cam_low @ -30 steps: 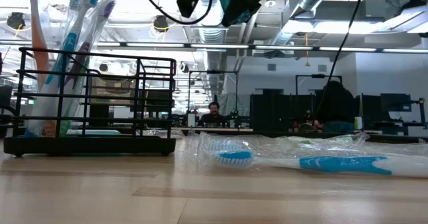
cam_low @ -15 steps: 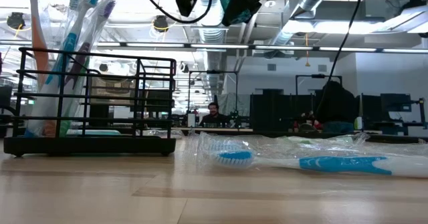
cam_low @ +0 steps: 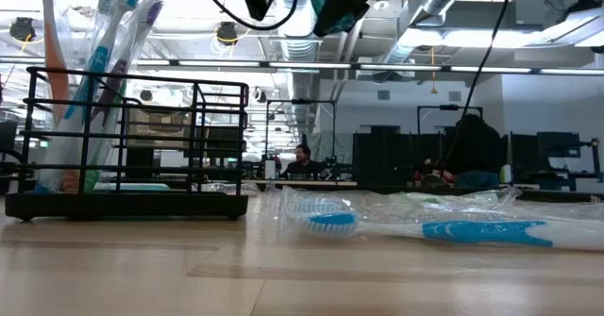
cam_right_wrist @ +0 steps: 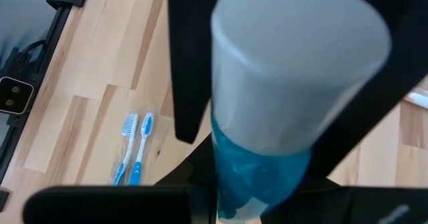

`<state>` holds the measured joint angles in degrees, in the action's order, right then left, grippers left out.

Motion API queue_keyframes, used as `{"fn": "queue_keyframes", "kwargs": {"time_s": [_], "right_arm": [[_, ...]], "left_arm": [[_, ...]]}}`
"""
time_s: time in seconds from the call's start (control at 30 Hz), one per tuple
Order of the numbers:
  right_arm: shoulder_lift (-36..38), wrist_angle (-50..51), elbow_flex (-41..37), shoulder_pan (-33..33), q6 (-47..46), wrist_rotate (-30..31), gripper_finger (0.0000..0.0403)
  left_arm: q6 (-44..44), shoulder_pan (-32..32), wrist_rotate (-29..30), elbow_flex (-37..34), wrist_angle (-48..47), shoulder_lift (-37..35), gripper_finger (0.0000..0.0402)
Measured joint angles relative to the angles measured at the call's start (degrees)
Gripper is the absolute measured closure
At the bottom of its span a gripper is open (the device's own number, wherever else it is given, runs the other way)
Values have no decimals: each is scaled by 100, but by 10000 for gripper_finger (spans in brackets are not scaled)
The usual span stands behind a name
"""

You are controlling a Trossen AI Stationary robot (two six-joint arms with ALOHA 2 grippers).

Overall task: Pick & Place toothbrushing station
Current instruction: Put the mouthwash into the black toothbrush rack

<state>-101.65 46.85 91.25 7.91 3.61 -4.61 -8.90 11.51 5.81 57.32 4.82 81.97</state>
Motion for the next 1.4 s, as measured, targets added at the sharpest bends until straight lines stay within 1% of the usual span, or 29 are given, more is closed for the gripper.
{"fn": "queue_keyframes", "kwargs": {"time_s": [0.5,0.87,0.97,1.03,1.27,1.4], "right_arm": [[28,103,-1,4,-3,-5,344],[35,271,-5,2,-11,-1,344],[85,442,-12,0,40,82,344],[87,351,-1,-14,25,98,344],[70,368,-5,1,-43,36,344],[69,335,-5,22,-108,37,344]], "left_arm": [[-68,157,130,13,-333,-15,305],[-381,186,79,3,-729,-17,306],[-497,224,-223,-41,-1095,-11,309],[-556,244,-374,-44,-1229,-44,314],[-519,284,-253,-22,-1106,-340,345],[-507,275,-168,-20,-1144,-565,350]]}}
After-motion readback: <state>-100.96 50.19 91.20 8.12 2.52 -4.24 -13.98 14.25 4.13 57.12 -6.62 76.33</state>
